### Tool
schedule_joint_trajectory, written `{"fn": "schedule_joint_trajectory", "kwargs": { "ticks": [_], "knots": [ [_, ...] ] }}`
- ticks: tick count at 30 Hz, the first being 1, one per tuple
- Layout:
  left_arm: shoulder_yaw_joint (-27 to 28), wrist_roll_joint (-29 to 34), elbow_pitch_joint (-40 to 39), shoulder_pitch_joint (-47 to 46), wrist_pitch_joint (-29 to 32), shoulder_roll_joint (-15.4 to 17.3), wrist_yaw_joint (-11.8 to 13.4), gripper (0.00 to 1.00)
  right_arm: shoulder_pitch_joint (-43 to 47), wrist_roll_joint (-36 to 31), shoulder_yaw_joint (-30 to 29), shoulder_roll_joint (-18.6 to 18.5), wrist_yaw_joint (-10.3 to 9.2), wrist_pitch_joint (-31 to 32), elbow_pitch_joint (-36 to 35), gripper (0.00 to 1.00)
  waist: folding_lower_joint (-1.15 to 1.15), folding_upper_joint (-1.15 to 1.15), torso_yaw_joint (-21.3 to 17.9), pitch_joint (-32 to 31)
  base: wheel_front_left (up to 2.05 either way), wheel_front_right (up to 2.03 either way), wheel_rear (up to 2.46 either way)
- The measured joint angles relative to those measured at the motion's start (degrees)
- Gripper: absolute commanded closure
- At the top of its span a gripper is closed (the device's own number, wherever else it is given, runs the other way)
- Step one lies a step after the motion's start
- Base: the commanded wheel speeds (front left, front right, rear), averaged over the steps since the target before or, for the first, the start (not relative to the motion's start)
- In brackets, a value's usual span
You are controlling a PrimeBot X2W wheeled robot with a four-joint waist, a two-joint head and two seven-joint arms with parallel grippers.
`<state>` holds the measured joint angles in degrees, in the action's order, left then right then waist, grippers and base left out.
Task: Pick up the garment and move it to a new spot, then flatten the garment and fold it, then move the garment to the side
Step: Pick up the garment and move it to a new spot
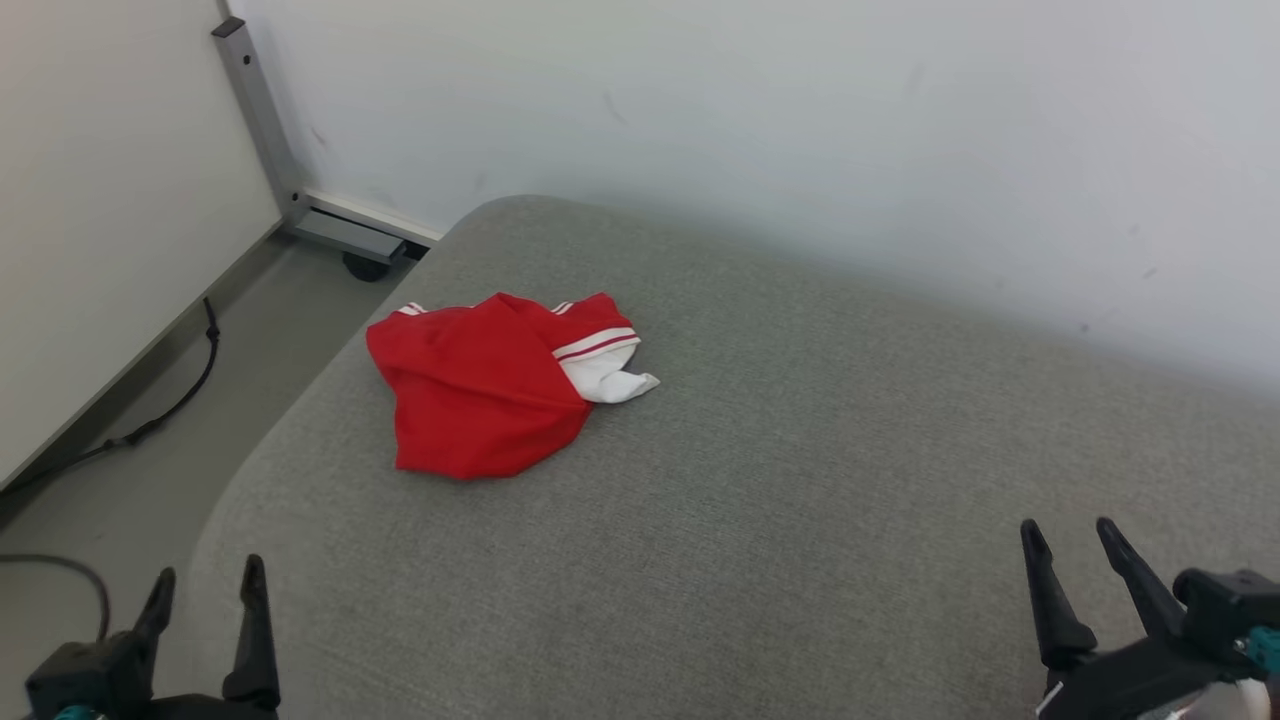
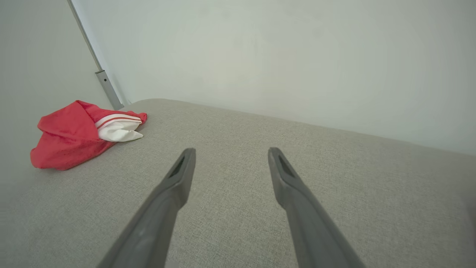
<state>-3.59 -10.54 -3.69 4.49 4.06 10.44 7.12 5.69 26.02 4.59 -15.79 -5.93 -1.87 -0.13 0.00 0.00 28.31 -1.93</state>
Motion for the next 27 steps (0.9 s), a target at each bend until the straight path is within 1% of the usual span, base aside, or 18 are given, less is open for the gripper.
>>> {"fn": "schedule_joint_trajectory", "kwargs": {
  "ticks": [2,11,19,22,23,26,27],
  "knots": [
    [0.96,0.02,-0.27,0.16,-0.05,-0.1,0.0,0.0,-1.72,-0.01,0.73,0.08,0.47,0.21,0.33,0.0,0.0,0.0,0.6,0.08,0.0,0.0,0.0],
    [1.7,0.02,-0.74,0.34,-0.16,-1.01,0.0,0.0,-5.5,-0.04,2.08,0.11,1.89,0.79,2.11,0.0,0.0,0.0,1.37,0.78,0.0,0.0,0.0],
    [0.85,-0.87,-0.62,0.63,-0.55,-1.81,-0.18,0.0,-6.02,-0.55,2.54,0.63,1.92,0.78,3.49,0.0,0.0,0.01,1.26,0.83,0.0,0.0,0.0],
    [0.1,-1.97,1.27,-1.85,0.07,-1.96,-1.85,0.0,-6.0,-0.54,2.58,0.79,1.99,0.7,3.82,0.0,0.0,0.0,1.08,0.79,0.0,0.0,0.0],
    [0.05,-2.48,2.09,-3.05,0.3,-1.97,-2.41,0.0,-6.04,-0.52,2.53,0.76,2.3,0.57,4.33,0.0,0.0,0.0,1.0,0.75,0.0,0.0,0.0],
    [0.3,-4.67,5.24,-7.08,1.07,-2.02,-3.68,0.0,-6.02,-0.51,2.67,0.85,2.42,0.33,5.36,0.0,0.0,0.0,0.57,0.48,0.0,0.0,0.0],
    [0.8,-4.92,5.65,-7.7,1.07,-1.85,-3.69,0.0,-6.09,-0.51,3.04,0.97,2.49,0.35,5.35,0.0,0.0,0.0,0.33,0.42,0.0,0.0,0.0]
  ]
}}
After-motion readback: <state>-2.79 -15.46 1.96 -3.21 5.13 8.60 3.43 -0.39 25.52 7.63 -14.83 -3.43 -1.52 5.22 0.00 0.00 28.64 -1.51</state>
